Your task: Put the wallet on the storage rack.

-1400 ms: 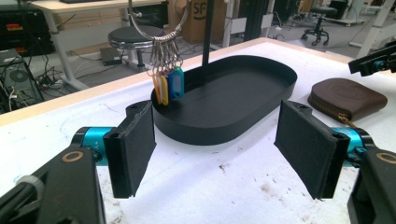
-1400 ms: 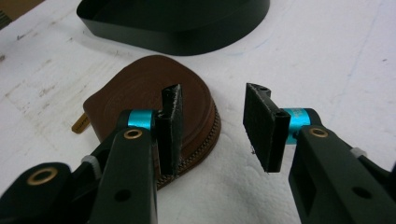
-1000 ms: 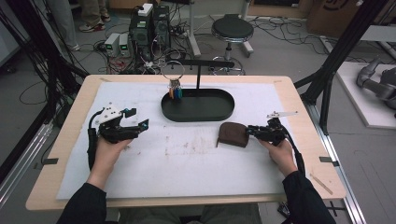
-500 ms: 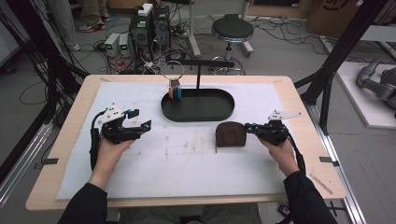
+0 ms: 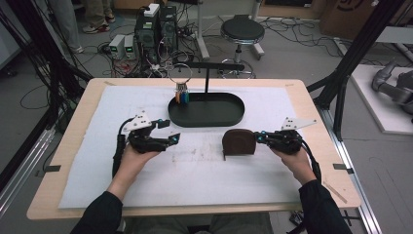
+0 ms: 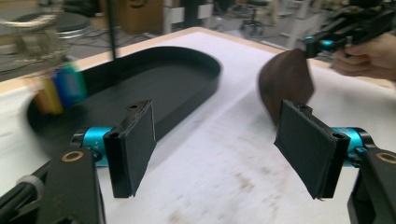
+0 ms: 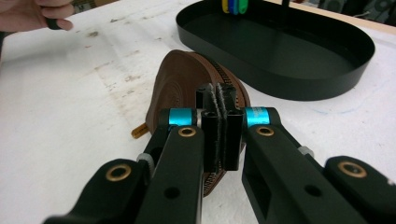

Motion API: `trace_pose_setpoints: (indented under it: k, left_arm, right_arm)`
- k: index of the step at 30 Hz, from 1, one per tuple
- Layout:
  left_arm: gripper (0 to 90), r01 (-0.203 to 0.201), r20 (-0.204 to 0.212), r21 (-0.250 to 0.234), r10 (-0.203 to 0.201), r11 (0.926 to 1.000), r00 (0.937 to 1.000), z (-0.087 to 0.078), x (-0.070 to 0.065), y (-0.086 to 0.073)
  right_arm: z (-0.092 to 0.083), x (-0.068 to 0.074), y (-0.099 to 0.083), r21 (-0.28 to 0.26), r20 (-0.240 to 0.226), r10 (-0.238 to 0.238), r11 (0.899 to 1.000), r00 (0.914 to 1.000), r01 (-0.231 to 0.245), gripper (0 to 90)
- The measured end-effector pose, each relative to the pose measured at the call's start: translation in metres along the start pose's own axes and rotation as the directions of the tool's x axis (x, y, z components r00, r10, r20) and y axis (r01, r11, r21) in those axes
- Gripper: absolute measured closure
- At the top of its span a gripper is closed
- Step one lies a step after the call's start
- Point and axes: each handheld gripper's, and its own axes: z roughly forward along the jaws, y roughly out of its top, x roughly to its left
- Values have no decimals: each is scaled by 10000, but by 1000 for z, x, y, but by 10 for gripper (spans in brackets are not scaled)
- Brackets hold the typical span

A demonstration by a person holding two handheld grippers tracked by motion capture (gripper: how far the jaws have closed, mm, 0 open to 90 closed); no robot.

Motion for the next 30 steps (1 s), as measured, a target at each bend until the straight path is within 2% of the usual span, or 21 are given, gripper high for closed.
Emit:
trace_pose_setpoints:
  k: [5, 8, 12, 15, 17, 21, 23, 29, 30]
  left_arm:
    - [283, -266, 887, 203, 247, 9994, 9958, 36, -15, 2]
    - [283, -363, 1238, 364, 315, 9987, 9918, 55, -22, 4]
    - [286, -60, 1629, 268, 16, 9996, 9866, 76, -28, 2]
    - [285, -220, 1995, 564, 103, 9982, 9798, 91, -31, 2]
    - [285, -255, 2348, 569, 115, 9981, 9720, 102, -33, 3]
    - [284, -435, 2547, 753, 230, 9962, 9667, 119, -35, 2]
    - [285, -301, 2623, 930, 47, 9952, 9650, 126, -34, 1]
    - [287, -250, 2815, 962, -31, 9950, 9596, 138, -28, -2]
    - [288, -288, 2919, 918, 7, 9954, 9564, 140, -27, -1]
  right_arm:
    - [-2, 2, -1, 36, -165, -183, 9998, 9997, 184, 900]
    - [-4, 3, -2, 106, -248, -274, 9996, 9993, 276, 900]
    - [-6, 4, -3, 136, -362, -395, 9991, 9986, 400, 900]
    - [-6, 4, -4, 116, -465, -451, 9989, 9979, 456, 900]
    - [-7, 4, -4, 125, -565, -506, 9986, 9971, 513, 900]
    - [-8, 5, -4, 115, -794, -659, 9977, 9947, 670, 900]
    - [-8, 5, -5, 113, -876, -715, 9973, 9936, 727, 900]
    - [-9, 4, -6, 153, -1069, -814, 9964, 9909, 835, 900]
    - [-9, 4, -6, 145, -1113, -854, 9961, 9901, 875, 900]
